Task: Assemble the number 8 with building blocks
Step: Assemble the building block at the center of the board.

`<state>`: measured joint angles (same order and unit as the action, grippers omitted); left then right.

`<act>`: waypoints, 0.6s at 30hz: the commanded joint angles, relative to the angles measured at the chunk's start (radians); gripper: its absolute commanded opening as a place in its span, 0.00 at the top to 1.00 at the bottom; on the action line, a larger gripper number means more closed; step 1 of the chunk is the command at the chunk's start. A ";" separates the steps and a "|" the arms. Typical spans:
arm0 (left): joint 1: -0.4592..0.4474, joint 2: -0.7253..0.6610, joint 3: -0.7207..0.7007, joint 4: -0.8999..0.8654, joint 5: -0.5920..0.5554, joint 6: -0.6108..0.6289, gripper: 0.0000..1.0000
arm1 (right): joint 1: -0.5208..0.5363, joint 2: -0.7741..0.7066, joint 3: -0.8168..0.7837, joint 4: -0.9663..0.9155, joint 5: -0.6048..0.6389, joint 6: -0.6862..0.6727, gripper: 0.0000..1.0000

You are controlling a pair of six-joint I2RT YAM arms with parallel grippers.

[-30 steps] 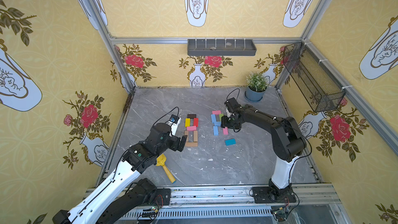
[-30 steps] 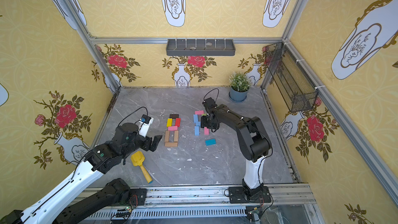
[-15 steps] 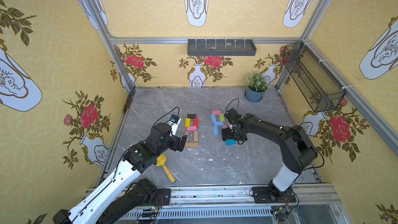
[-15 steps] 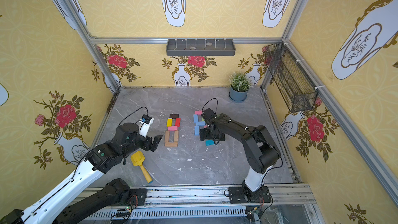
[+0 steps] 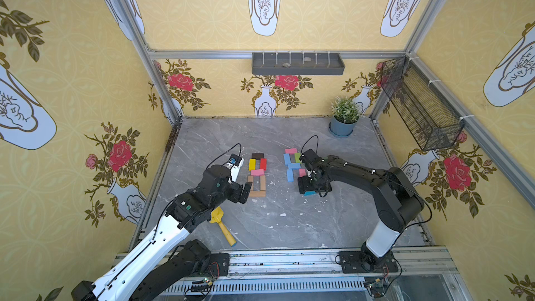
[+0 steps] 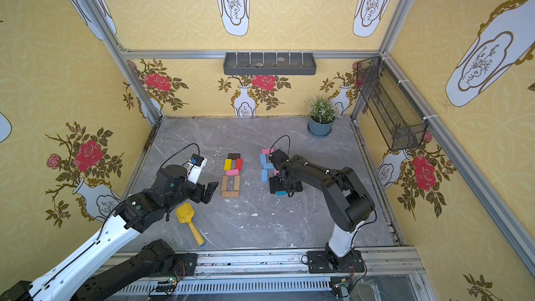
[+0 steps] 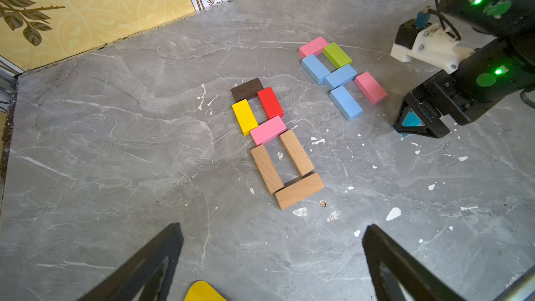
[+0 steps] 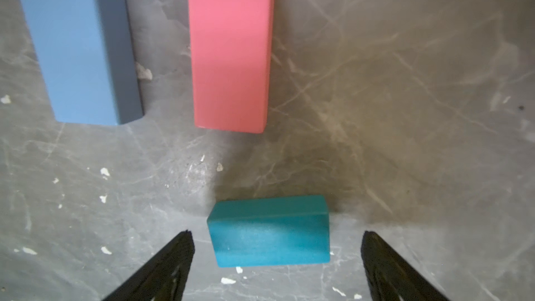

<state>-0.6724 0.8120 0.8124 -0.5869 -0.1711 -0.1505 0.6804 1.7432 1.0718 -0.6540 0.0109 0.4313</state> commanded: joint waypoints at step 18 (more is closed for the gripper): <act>0.000 0.003 0.003 0.007 0.007 0.001 0.00 | 0.045 0.055 0.030 -0.003 -0.009 -0.003 0.41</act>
<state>-0.6724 0.8139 0.8124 -0.5869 -0.1711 -0.1501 0.7109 1.7866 1.0901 -0.6563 0.0105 0.4011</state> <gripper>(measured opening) 0.997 0.618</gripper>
